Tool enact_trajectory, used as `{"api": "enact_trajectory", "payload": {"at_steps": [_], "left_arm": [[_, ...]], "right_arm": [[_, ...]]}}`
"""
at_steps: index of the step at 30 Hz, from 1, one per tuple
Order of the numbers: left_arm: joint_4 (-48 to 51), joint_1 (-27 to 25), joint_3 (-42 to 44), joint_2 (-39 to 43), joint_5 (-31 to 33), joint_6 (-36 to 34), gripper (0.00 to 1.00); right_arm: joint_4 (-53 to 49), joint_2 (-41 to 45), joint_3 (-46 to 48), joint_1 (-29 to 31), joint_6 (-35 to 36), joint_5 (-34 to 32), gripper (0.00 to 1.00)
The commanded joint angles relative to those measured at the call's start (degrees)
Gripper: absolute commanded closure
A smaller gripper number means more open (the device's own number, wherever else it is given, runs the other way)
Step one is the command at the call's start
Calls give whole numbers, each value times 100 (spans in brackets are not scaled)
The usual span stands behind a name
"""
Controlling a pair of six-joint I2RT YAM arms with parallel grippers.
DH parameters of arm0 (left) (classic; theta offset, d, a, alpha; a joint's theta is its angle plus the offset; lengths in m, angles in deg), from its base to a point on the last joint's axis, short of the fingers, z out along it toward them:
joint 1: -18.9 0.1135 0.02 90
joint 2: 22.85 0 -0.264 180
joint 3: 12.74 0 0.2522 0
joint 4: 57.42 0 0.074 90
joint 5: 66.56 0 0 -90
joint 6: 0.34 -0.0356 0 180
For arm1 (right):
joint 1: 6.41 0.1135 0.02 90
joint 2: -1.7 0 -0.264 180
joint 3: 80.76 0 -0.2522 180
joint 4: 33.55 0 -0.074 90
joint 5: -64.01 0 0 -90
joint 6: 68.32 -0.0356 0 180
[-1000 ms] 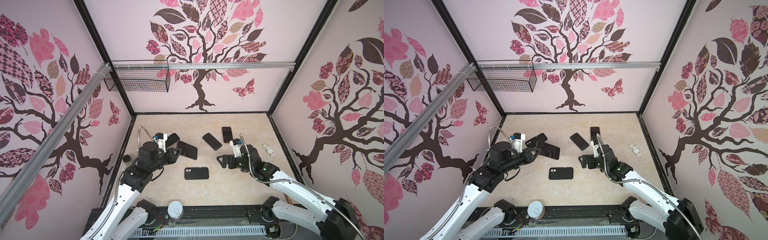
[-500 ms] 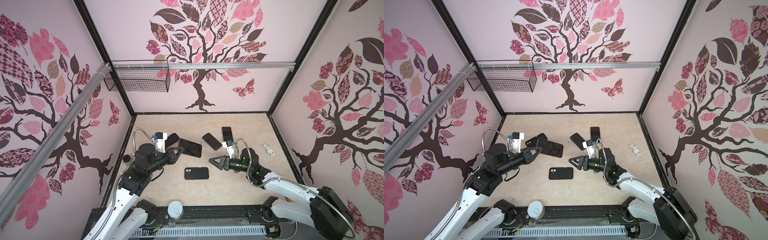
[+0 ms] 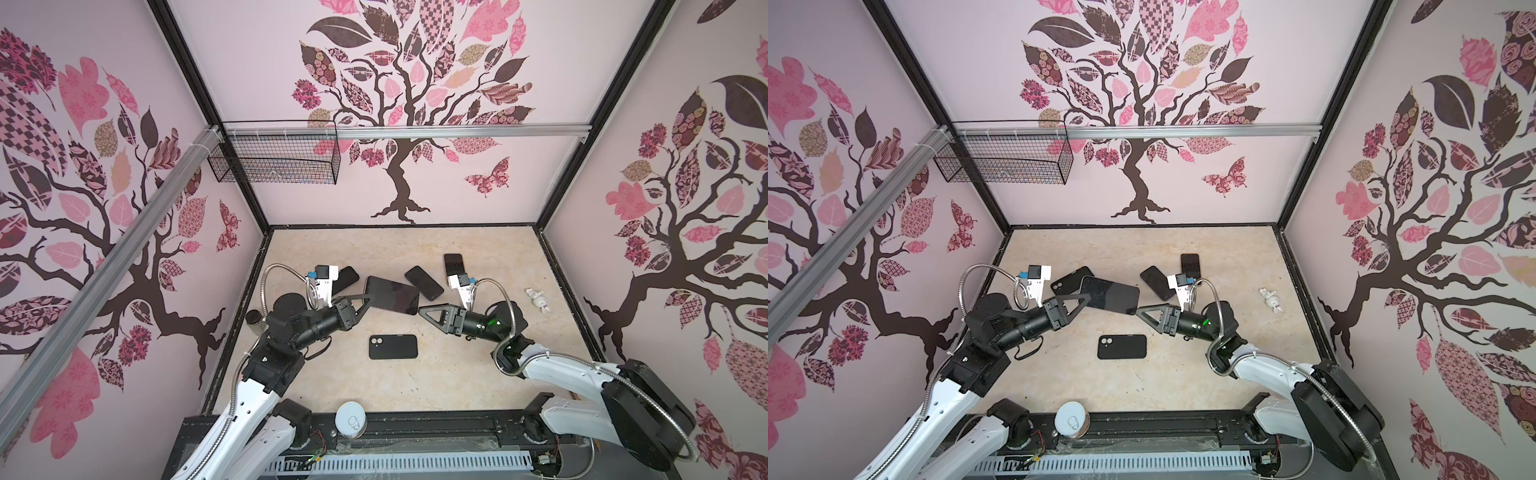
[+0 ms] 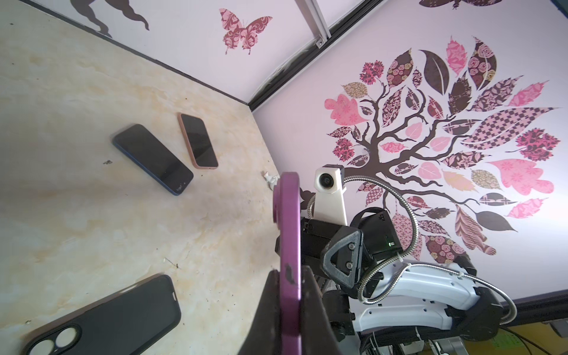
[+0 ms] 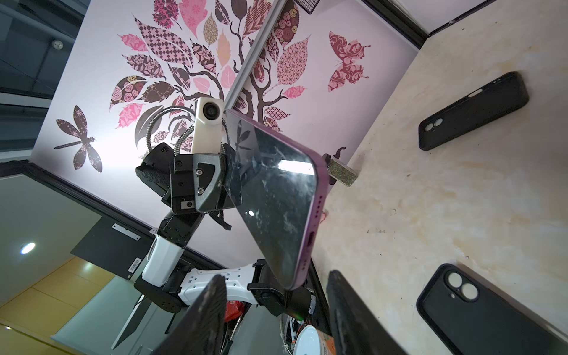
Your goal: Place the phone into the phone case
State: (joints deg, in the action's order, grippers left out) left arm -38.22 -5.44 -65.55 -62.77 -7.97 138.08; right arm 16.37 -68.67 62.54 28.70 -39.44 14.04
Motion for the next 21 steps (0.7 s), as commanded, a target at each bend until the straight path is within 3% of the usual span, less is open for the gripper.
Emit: {"api": "enact_trajectory", "payload": {"at_steps": [1,7,21], "left_arm": [[-1007,26,206,102,-289,342,100],[-1182,29,259,66,-358,457,100],[-1792,28,503,142,-358,789,100]], "right_arm": [[920,-231,-193,-5,-434,107,46],[1661,-449,-224,-1,-810,176,53],[2280,-842,-496,1,-1122,118,68]]}}
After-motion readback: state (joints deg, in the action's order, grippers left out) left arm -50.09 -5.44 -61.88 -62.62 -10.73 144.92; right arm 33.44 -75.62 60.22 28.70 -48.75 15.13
